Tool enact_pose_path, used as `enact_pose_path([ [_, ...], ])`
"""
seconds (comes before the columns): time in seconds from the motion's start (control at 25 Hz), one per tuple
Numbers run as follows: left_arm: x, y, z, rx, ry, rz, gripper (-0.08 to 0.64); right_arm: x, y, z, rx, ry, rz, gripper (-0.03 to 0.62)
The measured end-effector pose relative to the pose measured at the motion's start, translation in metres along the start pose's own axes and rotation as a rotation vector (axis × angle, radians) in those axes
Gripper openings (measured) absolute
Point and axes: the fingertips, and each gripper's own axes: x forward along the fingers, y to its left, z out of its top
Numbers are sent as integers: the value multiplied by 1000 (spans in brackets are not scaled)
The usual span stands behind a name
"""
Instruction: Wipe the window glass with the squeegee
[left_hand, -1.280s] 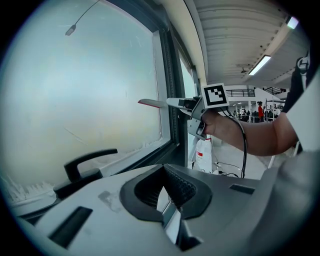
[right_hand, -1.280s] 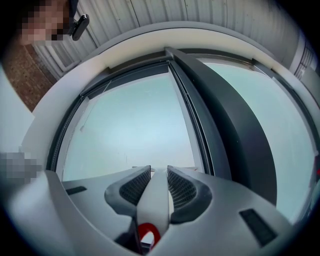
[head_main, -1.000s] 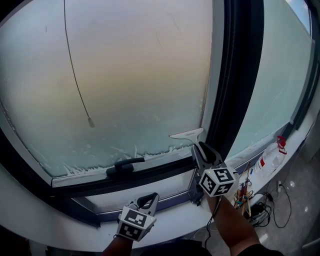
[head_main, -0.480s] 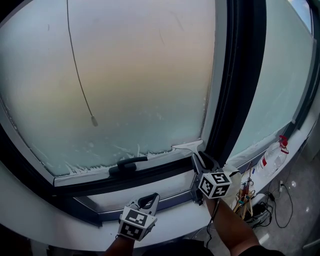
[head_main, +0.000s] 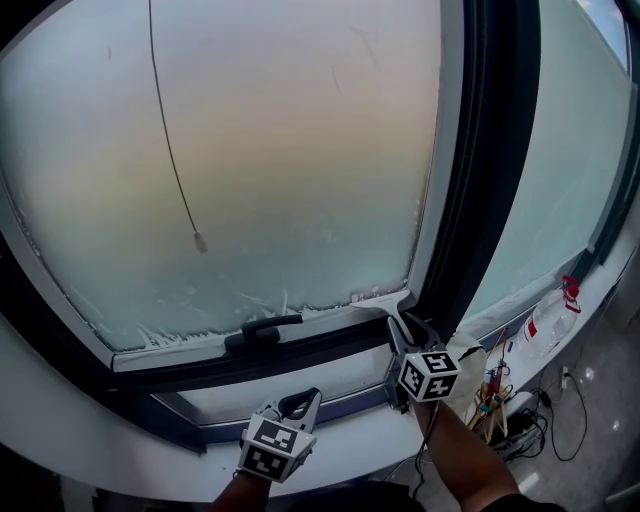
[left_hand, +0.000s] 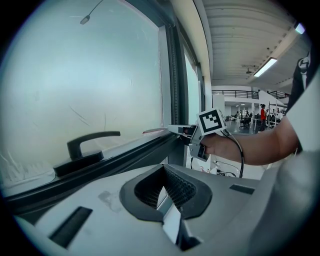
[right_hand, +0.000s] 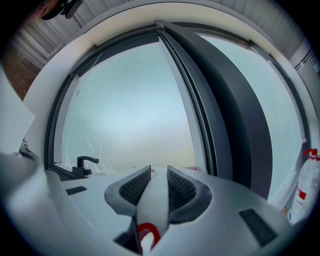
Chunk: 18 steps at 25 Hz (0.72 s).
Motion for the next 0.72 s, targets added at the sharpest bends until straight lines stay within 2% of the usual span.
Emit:
enact_pose_path([
  [0.2,-3,1,1,0,-5,0,0,-3,3,3,26,-10,8,95],
  [0.36,-12,8,6,2,-26,18,0,-14,21,33,41,-82,37,95],
  [0.56,-26,23,28,26,-86,50,0,-31,58,108,23,-251,90,95],
  [0.72,-43,25,50,35,-106,56,0,-46,97,186,-48,-388,152,95],
])
